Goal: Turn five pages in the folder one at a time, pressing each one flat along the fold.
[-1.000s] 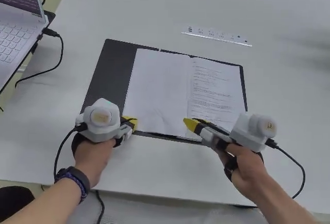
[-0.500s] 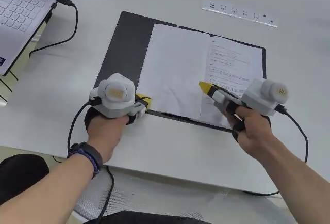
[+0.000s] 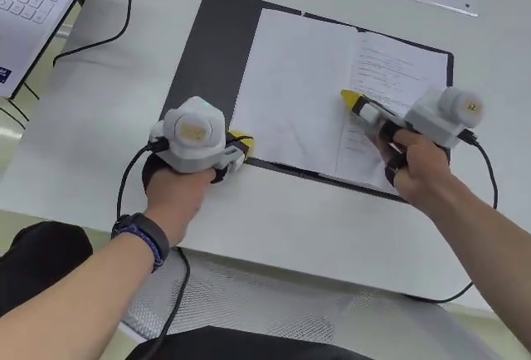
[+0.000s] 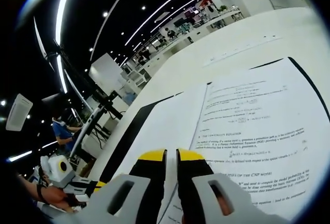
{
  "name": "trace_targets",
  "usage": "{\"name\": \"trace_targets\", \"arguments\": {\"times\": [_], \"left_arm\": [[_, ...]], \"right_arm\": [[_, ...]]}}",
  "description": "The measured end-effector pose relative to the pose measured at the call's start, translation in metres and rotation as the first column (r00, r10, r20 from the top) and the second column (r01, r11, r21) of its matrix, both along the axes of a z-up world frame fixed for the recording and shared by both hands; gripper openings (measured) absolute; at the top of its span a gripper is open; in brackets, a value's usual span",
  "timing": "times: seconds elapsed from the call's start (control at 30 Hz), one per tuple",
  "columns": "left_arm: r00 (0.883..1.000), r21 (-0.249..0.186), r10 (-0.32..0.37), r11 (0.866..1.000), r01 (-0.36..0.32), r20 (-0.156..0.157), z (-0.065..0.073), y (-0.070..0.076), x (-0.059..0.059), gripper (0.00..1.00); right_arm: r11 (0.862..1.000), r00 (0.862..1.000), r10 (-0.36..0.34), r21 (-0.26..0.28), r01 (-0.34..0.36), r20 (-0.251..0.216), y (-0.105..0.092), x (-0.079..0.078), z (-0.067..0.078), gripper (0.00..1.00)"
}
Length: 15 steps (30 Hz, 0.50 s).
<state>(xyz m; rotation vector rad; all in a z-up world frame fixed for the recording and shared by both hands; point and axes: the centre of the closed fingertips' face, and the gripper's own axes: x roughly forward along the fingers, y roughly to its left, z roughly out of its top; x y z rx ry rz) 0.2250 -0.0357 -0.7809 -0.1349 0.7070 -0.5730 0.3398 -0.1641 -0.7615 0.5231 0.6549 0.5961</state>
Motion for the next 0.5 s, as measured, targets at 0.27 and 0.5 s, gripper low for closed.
{"name": "trace_targets", "arguments": {"times": [0.27, 0.5], "left_arm": [[1.0, -0.002, -0.005, 1.0, 0.005, -0.005, 0.0, 0.0, 0.001, 0.0], [1.0, 0.0, -0.004, 1.0, 0.004, -0.003, 0.0, 0.0, 0.001, 0.0]], "right_arm": [[1.0, 1.0, -0.013, 0.02, 0.013, -0.01, 0.009, 0.002, -0.002, 0.0], [0.998, 0.998, -0.058, 0.012, 0.058, -0.002, 0.008, 0.018, -0.004, 0.0]]}}
